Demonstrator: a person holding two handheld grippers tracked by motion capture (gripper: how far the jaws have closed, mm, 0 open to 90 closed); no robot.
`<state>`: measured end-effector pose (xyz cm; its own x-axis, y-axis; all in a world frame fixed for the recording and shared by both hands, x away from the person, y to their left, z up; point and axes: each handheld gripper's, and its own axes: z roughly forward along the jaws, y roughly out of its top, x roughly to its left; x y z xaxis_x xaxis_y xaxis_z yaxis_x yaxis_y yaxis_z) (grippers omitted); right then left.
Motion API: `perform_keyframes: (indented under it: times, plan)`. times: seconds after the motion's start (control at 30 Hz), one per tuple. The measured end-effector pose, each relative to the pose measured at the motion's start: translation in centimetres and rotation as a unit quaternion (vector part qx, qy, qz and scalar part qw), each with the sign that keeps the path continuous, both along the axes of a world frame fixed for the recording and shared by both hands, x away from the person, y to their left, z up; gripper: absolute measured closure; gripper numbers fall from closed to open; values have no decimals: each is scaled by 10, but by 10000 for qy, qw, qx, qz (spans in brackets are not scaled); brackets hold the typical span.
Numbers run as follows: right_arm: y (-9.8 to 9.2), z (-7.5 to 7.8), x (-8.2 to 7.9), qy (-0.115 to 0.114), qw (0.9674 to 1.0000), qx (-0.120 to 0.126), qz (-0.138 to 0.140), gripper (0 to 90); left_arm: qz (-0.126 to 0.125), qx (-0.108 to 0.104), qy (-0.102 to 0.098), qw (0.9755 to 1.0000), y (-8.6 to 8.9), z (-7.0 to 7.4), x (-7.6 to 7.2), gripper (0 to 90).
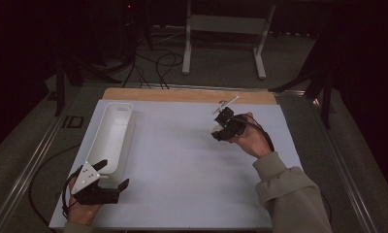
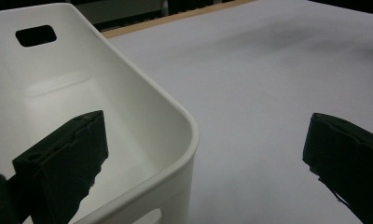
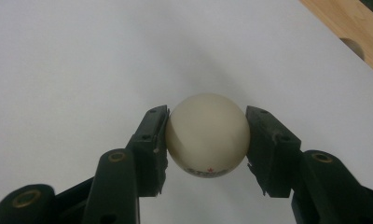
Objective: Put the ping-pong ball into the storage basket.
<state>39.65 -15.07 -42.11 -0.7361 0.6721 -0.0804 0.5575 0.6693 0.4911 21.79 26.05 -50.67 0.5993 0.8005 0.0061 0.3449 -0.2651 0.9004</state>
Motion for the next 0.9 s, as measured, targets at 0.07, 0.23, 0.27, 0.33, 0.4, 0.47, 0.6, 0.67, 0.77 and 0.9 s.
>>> perform_keyframes:
  times: [0.07, 0.23, 0.27, 0.33, 0.4, 0.47, 0.6, 0.67, 0.77, 0.9]
  plan:
    - [1, 0, 0, 7, 10000, -2, 5, 511, 5, -6, 1, 10000, 0, 0, 0, 5]
    - [4, 1, -1, 8, 10000, 8, 22, 511, 1, -6, 1, 10000, 0, 0, 0, 5]
    - [4, 1, -1, 8, 10000, 8, 22, 511, 1, -6, 1, 10000, 0, 0, 0, 5]
    - [5, 1, -1, 4, 10000, 2, 34, 511, 2, -4, 1, 10000, 0, 0, 0, 5]
    - [6, 1, -1, 5, 10000, 8, 52, 511, 1, -7, -1, 10000, 0, 0, 0, 5]
    - [8, 2, -2, 5, 10000, 12, 51, 512, 3, -9, -1, 10000, 0, 0, 0, 5]
    - [11, 4, -2, -21, 9999, 22, 99, 511, 2, -7, -2, 10000, 0, 0, 0, 5]
    - [12, 4, -2, -32, 9999, 29, 129, 511, 4, -8, -2, 10000, 0, 0, 0, 5]
    - [14, 5, -2, -34, 9999, 34, 145, 511, 5, -11, -4, 10000, 0, 0, 0, 5]
    - [16, 5, -3, -19, 9998, 63, 182, 511, 1, -7, -3, 10000, 0, 0, 0, 5]
